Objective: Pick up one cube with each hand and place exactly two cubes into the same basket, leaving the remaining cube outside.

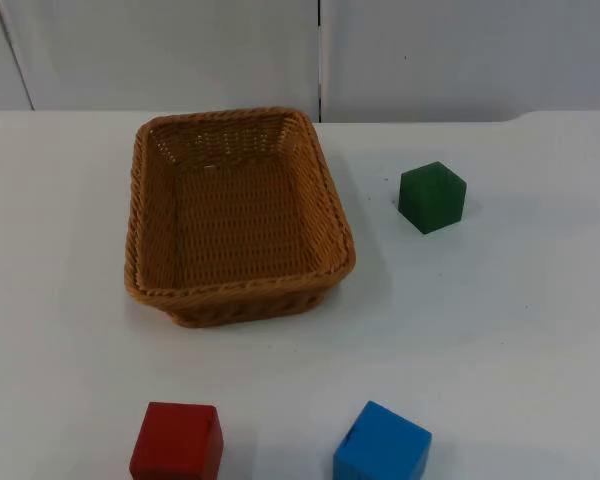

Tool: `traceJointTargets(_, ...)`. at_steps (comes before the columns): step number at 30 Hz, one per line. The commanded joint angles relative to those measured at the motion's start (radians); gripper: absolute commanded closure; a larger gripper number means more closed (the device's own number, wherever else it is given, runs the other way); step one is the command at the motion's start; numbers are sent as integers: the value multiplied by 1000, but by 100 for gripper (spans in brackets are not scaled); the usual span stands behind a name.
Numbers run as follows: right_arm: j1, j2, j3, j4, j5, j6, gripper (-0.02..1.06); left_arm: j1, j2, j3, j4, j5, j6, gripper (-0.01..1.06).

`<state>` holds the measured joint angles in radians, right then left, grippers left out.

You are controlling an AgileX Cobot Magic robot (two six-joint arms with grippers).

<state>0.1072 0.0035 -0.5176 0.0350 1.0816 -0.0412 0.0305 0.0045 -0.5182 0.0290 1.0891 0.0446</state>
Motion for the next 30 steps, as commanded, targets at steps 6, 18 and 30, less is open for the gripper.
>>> traceJointTargets(6, -6, -4, 3, 1, -1, 3, -1, 1, -4, 5, -12, -38, -4, 0)
traceJointTargets(18, -6, -4, 1, -2, -5, 3, -1, 1, -4, 5, -23, -38, -4, 0)
traceJointTargets(30, -6, 101, -11, -3, -22, 3, -1, 1, -4, 5, -44, -30, -4, 0)
